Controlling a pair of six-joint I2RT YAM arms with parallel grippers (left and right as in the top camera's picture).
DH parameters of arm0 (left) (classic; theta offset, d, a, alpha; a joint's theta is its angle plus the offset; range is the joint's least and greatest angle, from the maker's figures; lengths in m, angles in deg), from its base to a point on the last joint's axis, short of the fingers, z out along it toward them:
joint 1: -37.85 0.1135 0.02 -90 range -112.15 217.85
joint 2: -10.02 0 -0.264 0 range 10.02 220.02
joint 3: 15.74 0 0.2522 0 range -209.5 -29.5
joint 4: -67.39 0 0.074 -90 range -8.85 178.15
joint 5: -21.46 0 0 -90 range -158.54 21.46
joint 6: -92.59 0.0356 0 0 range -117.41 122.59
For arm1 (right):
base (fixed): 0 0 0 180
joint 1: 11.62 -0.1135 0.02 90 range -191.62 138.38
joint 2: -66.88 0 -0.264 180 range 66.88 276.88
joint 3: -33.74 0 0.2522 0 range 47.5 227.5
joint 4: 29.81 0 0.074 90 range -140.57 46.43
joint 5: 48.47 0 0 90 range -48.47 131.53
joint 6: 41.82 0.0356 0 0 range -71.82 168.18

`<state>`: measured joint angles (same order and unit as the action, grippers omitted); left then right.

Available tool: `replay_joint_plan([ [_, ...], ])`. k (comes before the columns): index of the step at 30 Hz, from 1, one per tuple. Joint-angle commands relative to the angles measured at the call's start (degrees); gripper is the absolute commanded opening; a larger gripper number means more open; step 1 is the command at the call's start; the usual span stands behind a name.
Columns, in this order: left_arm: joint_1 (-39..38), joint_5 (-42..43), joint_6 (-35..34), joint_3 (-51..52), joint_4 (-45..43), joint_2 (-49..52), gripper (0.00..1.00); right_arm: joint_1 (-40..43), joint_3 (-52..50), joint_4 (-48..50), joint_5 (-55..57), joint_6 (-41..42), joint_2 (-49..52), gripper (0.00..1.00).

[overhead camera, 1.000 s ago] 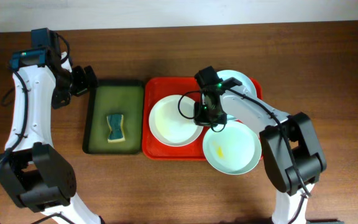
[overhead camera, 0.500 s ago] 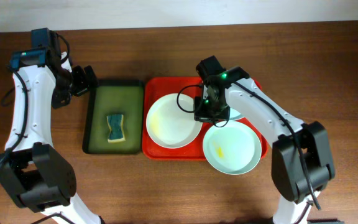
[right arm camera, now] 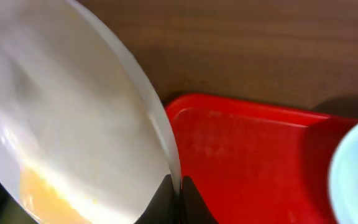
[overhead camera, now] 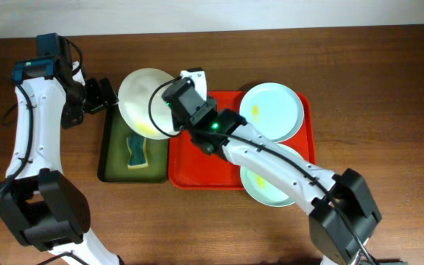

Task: Clean dirty plates on tray and stack at the side
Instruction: 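Lift the white plate with the right gripper and carry it right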

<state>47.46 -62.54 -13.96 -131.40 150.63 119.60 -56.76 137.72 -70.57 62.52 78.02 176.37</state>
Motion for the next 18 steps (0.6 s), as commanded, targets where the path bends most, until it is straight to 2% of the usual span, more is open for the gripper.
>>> replay_joint_plan([
  [1,0.04,0.39,-0.59,-0.9,0.07,-1.38,0.99,-1.36,0.81,2.14,11.34,0.39,1.88,0.04],
  [8,0.04,0.39,-0.59,-0.9,0.07,-1.38,0.99,-2.12,0.81,18.51,15.8,-24.59,2.25,0.04],
  [15,0.04,0.39,-0.59,-0.9,0.07,-1.38,0.99,-8.87,0.81,40.44,27.98,-59.39,2.25,0.04],
  [18,0.04,0.39,-0.59,-0.9,0.04,-1.38,0.99,-9.99,0.83,46.53,29.22,-64.81,2.25,0.04],
])
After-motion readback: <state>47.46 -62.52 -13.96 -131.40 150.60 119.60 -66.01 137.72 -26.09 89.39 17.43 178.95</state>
